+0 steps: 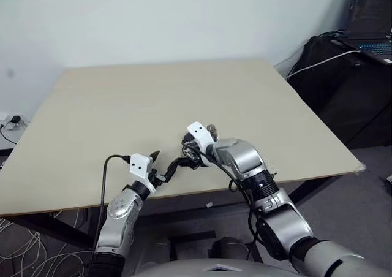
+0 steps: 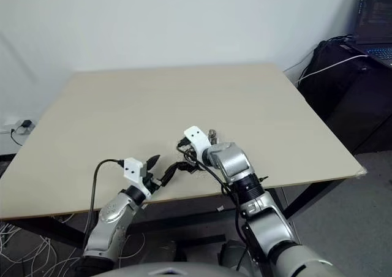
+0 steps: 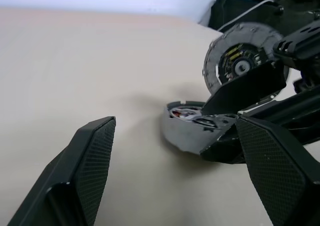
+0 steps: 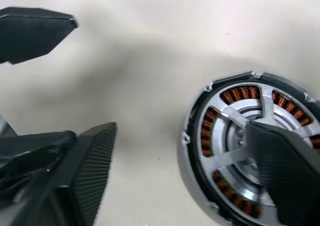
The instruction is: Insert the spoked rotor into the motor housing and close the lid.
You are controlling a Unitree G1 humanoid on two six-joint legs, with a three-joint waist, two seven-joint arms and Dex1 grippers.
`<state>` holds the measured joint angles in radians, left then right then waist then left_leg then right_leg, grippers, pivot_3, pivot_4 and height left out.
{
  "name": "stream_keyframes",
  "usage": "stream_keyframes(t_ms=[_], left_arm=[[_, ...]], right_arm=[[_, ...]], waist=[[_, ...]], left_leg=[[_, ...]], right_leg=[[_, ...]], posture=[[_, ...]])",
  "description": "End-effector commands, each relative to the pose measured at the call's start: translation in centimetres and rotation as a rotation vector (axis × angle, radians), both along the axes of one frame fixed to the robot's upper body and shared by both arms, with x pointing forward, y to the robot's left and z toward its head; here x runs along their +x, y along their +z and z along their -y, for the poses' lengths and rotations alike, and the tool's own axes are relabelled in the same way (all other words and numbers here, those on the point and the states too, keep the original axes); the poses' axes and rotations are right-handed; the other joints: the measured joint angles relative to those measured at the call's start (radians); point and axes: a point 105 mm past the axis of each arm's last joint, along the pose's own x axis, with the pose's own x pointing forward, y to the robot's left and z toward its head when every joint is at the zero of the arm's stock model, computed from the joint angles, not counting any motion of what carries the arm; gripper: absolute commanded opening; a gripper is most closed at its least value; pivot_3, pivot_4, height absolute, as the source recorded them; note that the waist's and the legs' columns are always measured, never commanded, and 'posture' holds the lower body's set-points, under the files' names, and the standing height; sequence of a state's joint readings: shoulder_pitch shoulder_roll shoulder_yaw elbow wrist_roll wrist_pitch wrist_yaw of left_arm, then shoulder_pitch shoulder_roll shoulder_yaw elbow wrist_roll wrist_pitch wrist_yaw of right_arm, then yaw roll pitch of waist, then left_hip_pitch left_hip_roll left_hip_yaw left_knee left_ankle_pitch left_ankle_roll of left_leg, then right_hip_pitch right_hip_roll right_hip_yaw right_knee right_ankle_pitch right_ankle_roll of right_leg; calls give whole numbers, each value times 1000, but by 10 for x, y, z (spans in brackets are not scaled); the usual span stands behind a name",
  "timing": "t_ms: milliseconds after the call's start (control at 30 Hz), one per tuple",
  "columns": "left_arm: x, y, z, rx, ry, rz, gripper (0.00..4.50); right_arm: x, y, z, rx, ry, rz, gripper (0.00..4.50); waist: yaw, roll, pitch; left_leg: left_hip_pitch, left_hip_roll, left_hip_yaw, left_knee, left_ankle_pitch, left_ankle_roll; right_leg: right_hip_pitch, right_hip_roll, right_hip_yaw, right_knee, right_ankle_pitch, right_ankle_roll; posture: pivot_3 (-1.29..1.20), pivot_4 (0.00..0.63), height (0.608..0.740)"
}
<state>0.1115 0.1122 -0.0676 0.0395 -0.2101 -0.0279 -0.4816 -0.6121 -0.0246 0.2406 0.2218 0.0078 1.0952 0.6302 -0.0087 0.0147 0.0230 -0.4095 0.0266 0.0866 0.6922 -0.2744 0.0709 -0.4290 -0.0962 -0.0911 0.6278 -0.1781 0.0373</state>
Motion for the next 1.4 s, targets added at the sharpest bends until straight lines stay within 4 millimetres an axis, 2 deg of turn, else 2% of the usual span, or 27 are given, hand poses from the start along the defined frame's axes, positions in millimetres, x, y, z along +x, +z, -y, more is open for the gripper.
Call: stream_keyframes(t_ms=[33,233,600,967,1200,1400], left_arm=[[-4,-5,22,-10,-81,-29,4043],[-4,-5,22,-10,-81,-30,4043],[-4,-5,22,-9,-86,-31,4043],[-5,-5,23,-8,-87,-31,4043],[-5,-6,21,-9,-84,-36,4043],[-10,-7,12,2,-69,-44,4043]], right_arm=[[1,49,-39,201,68,64,4471],[-2,53,-45,222,75,60,4471],[-12,38,-45,167,116,33,4471],[-24,33,-55,152,183,27,4471],[-34,46,-69,287,213,1,4471],[-32,47,-72,293,209,27,4471]], waist=[[-3,0,0],[-3,1,0],[-3,1,1],[-3,1,1],[-2,1,1],[-4,1,2]], left_leg=[[0,0,0,0,0,0],[-2,1,0,-1,0,0],[-2,1,0,-1,0,0],[-2,0,0,-1,0,0],[-3,0,0,-1,0,0],[-4,1,0,-2,0,0]], right_leg=[[-1,0,0,0,0,0],[-2,1,0,-1,0,-1],[-2,1,-1,-2,0,-1],[-2,0,-1,-2,0,-1],[-3,0,-1,-2,0,-1],[-4,0,-1,-2,0,-1]], posture=[[0,0,740],[0,0,740],[0,0,740],[0,0,740],[0,0,740],[0,0,740]])
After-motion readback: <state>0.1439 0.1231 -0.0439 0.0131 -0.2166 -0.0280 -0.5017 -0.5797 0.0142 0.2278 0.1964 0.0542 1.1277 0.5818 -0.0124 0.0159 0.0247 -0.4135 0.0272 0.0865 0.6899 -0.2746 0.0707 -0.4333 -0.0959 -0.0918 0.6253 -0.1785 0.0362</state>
